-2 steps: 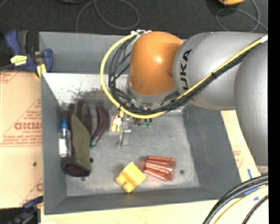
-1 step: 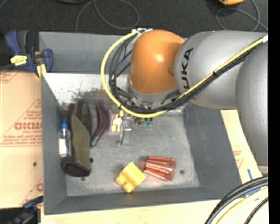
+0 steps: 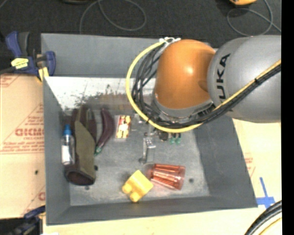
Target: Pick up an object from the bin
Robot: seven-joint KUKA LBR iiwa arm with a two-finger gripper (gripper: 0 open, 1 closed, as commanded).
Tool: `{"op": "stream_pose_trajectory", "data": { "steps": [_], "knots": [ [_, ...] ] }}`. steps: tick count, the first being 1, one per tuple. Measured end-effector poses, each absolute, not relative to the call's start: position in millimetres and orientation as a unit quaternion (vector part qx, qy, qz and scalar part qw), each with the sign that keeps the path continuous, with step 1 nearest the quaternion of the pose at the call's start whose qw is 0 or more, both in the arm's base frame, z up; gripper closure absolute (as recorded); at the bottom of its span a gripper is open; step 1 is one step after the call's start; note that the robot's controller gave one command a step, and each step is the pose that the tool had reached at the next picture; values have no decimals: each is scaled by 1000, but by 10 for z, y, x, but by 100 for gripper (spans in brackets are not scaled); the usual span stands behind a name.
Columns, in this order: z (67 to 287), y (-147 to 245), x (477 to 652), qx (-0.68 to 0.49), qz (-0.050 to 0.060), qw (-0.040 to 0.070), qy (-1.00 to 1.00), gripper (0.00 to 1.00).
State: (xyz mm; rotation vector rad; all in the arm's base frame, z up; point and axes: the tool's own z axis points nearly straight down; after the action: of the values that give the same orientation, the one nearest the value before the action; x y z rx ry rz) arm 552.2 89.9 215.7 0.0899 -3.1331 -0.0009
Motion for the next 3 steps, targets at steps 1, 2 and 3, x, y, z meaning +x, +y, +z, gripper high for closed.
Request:
{"op": "stream_pose_trajectory", "data": {
  "steps": [1, 2, 3],
  "knots": [
    [2347, 665, 5281, 18, 0, -2, -1000, 0],
    [1924, 605, 5235, 56, 0, -4, -998, 0],
    [1274, -395, 4873, -16, -1, -4, -1000, 100]
  ]
}}
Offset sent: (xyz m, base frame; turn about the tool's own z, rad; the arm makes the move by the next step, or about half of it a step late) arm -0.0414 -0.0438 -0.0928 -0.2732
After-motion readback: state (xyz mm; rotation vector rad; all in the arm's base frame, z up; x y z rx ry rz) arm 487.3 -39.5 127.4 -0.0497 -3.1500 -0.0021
